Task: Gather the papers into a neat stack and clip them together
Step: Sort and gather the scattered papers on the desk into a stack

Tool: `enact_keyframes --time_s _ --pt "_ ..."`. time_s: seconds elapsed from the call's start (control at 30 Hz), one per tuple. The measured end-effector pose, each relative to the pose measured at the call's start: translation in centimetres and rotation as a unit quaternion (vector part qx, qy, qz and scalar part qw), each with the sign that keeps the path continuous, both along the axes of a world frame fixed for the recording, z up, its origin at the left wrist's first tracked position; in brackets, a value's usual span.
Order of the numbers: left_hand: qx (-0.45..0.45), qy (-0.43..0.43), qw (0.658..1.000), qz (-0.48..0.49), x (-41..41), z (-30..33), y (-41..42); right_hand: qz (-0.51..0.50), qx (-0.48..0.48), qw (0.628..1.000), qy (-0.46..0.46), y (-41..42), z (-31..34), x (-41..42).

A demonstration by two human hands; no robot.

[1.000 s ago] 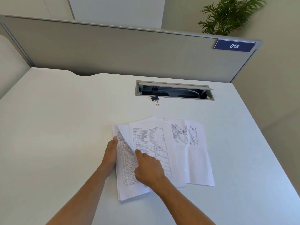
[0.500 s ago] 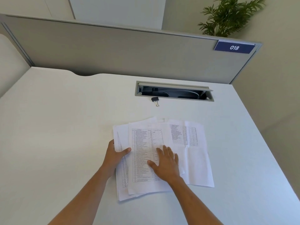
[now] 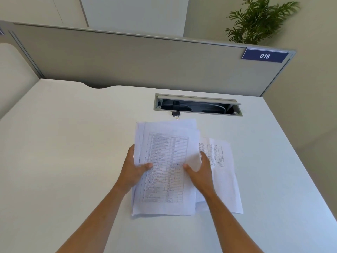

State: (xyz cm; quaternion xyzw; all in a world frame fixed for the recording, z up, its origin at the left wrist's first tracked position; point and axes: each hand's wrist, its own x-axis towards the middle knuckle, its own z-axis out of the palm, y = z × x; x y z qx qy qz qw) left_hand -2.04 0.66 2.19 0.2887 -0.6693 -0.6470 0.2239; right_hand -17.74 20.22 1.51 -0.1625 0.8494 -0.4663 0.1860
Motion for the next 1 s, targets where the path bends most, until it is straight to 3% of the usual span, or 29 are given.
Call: enact_keyframes --time_s 0.1,0.4,0.63,1.0 --pt "-0.024 0.014 1.0 -0.012 -0.6 2.7 -0.4 0.022 -0.108 0.992 -0.056 0.4 2.7 -2.0" --pt "-0.069 0.116 0.99 0.039 -2.4 8.0 -1.3 0.011 -0.294 0.956 -0.018 -0.5 8.4 -3.4" --pt "-0.056 0.128 0.987 0.075 -2.3 6.9 0.5 0.019 -0.282 0.958 -0.052 -1.7 6.8 -0.9" --pt "-0.068 0.153 0.98 0.11 -2.2 7.4 1.0 -0.014 -0.263 0.965 0.002 -2.8 7.2 0.2"
